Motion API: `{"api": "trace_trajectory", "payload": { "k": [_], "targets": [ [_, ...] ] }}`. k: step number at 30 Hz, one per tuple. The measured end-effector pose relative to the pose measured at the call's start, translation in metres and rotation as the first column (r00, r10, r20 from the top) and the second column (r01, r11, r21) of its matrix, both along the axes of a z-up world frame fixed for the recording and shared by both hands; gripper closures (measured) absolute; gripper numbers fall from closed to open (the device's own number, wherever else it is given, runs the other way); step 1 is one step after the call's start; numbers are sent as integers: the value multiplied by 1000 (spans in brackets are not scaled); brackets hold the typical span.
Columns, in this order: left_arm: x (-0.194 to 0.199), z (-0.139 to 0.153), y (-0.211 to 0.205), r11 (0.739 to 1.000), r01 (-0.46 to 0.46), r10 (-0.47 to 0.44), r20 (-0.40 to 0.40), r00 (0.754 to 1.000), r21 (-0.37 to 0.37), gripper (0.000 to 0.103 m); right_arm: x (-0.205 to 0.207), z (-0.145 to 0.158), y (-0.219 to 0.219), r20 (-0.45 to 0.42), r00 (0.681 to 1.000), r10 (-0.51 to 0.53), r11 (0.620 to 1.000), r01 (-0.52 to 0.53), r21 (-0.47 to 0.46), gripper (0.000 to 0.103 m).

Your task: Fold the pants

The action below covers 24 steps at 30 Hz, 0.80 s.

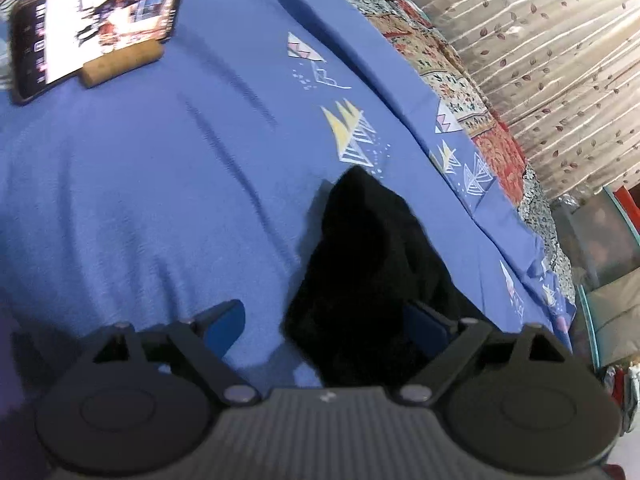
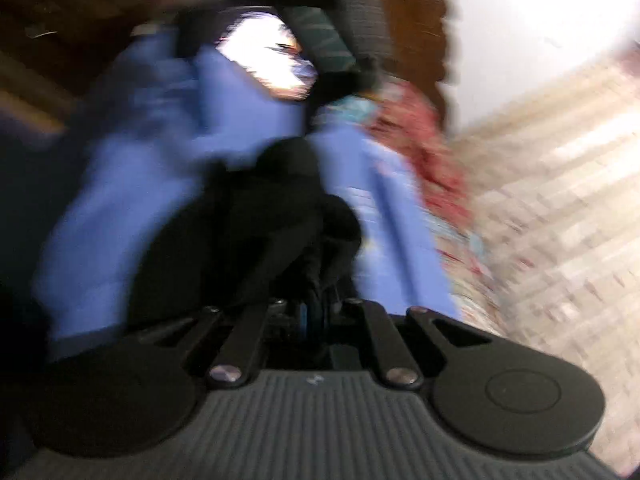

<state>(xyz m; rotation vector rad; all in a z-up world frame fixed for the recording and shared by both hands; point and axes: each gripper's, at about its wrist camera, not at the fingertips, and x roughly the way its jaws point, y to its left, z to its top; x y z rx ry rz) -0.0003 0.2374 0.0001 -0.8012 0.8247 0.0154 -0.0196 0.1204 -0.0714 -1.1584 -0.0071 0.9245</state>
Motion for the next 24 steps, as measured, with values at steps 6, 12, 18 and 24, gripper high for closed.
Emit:
{"api": "trace_trajectory", "payload": {
  "k": [6, 12, 18, 24],
  "targets": [
    [-6, -9, -8, 998, 34, -35, -33, 999, -47, 2, 0, 11, 28, -200, 980, -18, 999, 24, 24, 92],
    [20, -13, -32, 998, 63, -64, -65, 996, -27, 1, 17, 21, 17, -297, 953, -59, 994, 83, 69, 92],
    [26, -10, -37, 997, 40, -34, -91, 995, 60, 64, 36, 56, 22, -417, 905, -89, 983, 147, 108, 74],
    [13, -14, -23, 1000, 3, -5, -78, 997, -23, 75, 54, 102, 20, -656, 754, -38, 942, 246, 227, 24]
  ]
}}
